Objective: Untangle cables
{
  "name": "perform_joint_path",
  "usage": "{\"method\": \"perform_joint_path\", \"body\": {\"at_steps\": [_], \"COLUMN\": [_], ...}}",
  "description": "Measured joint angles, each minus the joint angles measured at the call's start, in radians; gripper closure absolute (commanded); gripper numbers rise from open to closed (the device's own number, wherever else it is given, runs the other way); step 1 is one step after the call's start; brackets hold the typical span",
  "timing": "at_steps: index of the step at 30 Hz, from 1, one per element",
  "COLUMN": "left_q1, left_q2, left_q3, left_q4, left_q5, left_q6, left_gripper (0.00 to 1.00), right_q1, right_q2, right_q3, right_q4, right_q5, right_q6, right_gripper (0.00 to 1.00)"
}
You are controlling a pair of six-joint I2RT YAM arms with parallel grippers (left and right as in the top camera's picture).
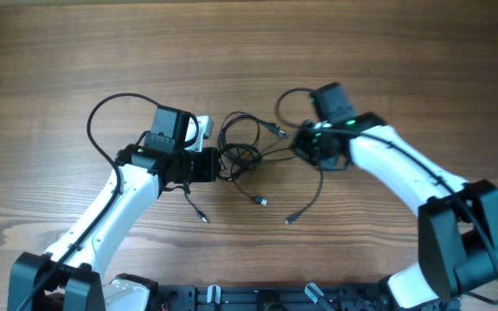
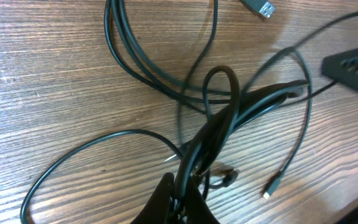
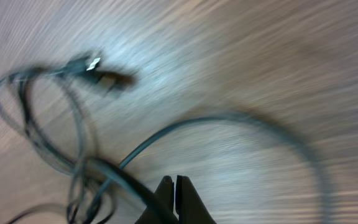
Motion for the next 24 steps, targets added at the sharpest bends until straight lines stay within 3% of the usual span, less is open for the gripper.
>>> {"method": "perform_joint_path", "body": {"at_steps": [7,9,13,16,24], "left_q1": [-0.001,-0.004,-0.005,0.001,0.002], "left_q2": [0.0,0.0,0.0,0.0,0.0], "left_q3": [0.0,0.0,0.0,-0.001,-0.001], "left_q4": [0.014,0.019,0.0,-0.002,0.002], "left_q5": [0.031,0.046,0.039,0.023,0.01], "left_q6": [-0.001,-0.004,-0.005,-0.004,-0.004], "left_gripper": [0.96,0.96,0.96,0.96,0.96], "right_q1": [-0.201,-0.236,-0.298,-0.338,-0.304], "right_q2": [0.0,0.0,0.0,0.0,0.0], "right_q3": [0.0,0.0,0.0,0.0,-0.001], "right_q4": [-0.073,-0.081,-0.077,-0.057,-0.005], "right_q5": [-0.05,-0.075,-0.058,-0.041,-0.283], "right_q6": [-0.099,-0.11,-0.124,-0.156,-0.416], "right_gripper": [0.95,0.85,0.76,0.55,0.46]}}
